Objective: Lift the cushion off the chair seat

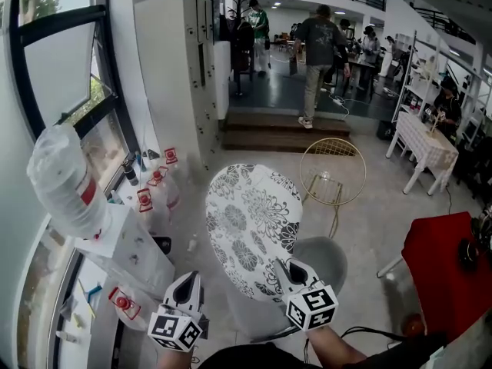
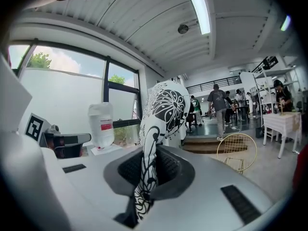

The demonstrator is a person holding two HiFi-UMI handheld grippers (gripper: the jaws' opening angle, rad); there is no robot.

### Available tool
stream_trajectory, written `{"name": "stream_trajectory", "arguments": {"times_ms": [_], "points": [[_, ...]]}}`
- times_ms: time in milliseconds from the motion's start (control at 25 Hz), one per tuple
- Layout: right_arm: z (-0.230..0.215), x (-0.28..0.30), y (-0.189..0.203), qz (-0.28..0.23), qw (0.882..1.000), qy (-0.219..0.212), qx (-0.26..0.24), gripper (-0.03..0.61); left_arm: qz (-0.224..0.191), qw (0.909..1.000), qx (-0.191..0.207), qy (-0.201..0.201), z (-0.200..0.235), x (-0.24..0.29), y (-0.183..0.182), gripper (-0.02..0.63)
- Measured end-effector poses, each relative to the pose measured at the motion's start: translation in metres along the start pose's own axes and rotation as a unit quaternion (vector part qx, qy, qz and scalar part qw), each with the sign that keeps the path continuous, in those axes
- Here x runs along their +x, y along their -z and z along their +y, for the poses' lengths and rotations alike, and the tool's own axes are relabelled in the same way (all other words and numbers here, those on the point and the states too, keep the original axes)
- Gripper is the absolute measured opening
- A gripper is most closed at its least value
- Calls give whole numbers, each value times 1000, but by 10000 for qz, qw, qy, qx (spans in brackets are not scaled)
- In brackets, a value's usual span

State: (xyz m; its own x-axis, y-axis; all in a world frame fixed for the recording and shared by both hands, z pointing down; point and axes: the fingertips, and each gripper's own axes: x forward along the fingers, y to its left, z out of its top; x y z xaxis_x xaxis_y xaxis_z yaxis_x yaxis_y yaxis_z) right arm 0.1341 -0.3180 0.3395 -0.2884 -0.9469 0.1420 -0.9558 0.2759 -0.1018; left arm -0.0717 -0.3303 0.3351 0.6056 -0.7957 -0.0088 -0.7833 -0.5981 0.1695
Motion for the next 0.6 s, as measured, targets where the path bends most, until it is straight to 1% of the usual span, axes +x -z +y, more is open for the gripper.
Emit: {"name": "stream_trajectory", "arguments": {"times_ms": [320,600], "points": [[-5,0,-5,-65,9999,71,54,32,-23,10000,-1,20,-4,2,0,8],[3,8,2,-153,9998,90,43,31,-93,9999,28,44,11,2,8,8]]}}
